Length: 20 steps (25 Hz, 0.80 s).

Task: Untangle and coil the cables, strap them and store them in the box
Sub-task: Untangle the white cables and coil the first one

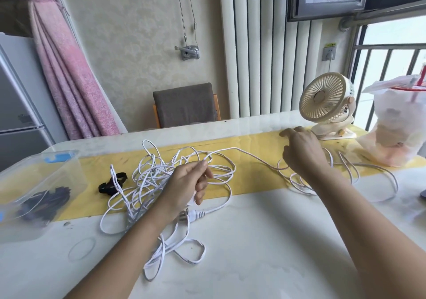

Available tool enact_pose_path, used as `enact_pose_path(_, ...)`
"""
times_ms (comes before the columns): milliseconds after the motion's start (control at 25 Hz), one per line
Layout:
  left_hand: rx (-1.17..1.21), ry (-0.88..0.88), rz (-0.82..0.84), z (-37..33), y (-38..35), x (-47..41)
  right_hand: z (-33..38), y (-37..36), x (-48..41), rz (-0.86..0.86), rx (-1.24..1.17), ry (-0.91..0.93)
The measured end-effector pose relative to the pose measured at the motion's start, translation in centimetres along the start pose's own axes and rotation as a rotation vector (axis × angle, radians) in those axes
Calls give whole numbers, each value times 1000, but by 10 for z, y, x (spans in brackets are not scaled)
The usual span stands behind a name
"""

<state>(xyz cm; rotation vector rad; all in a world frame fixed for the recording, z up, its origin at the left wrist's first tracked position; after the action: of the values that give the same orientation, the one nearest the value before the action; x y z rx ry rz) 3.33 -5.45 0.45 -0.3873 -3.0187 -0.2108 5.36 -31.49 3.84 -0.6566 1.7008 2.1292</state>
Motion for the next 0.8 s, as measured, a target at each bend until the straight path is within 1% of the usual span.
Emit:
enact_pose_path(80, 210, 135, 167, -5, -11, 9, 34, 7, 2, -31, -244, 163)
enact_pose_path(160, 380, 206, 383, -8, -26, 20, 83, 7, 9, 34, -446, 384)
enact_pose_path(200, 453, 202, 484, -11, -32, 24, 106, 4, 15, 76, -533, 471)
enact_pose_path(280, 553, 158, 642, -18, -38, 34, 133, -1, 25, 123, -690, 519)
enact_pose_path(320, 575, 142, 697, -20, -41, 38, 137, 1, 27, 107, -722, 525)
enact_pose_path(360, 594, 144, 710, -21, -43, 39, 138, 6, 29, 80, -711, 544)
enact_pose_path(440, 683, 198, 694, -20, -47, 40, 139, 12, 30, 44, -532, 616)
enact_pose_path(480, 730, 234, 717, -20, -51, 40, 141, 14, 30, 20, -423, 661)
enact_pose_path(520, 764, 271, 764, -20, -54, 41, 143, 15, 31, -7, -357, 704)
enact_pose_path(560, 796, 306, 834, -20, -57, 43, 145, 15, 33, -29, -347, 738)
enact_pose_path(640, 827, 385, 957, -20, -61, 47, 144, 17, 32, -51, -392, 747)
enact_pose_path(680, 803, 405, 961, -20, -62, 49, 141, 18, 31, -67, -406, 733)
enact_pose_path(800, 673, 384, 840, -12, -74, 55, 133, 21, 28, -131, -365, 688)
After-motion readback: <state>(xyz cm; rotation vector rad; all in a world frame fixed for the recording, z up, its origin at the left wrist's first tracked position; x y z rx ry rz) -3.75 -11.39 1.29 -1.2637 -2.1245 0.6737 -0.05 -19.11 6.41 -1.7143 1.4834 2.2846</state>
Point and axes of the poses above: each hand's wrist, its own x-axis away from the middle knuckle, its own y-axis out of the back of the hand, z = x × y, the point moved 7 cm from there along -x, towards the middle knuckle, and after that the axes turned 15 degrees about y, right-handed, at the moved point
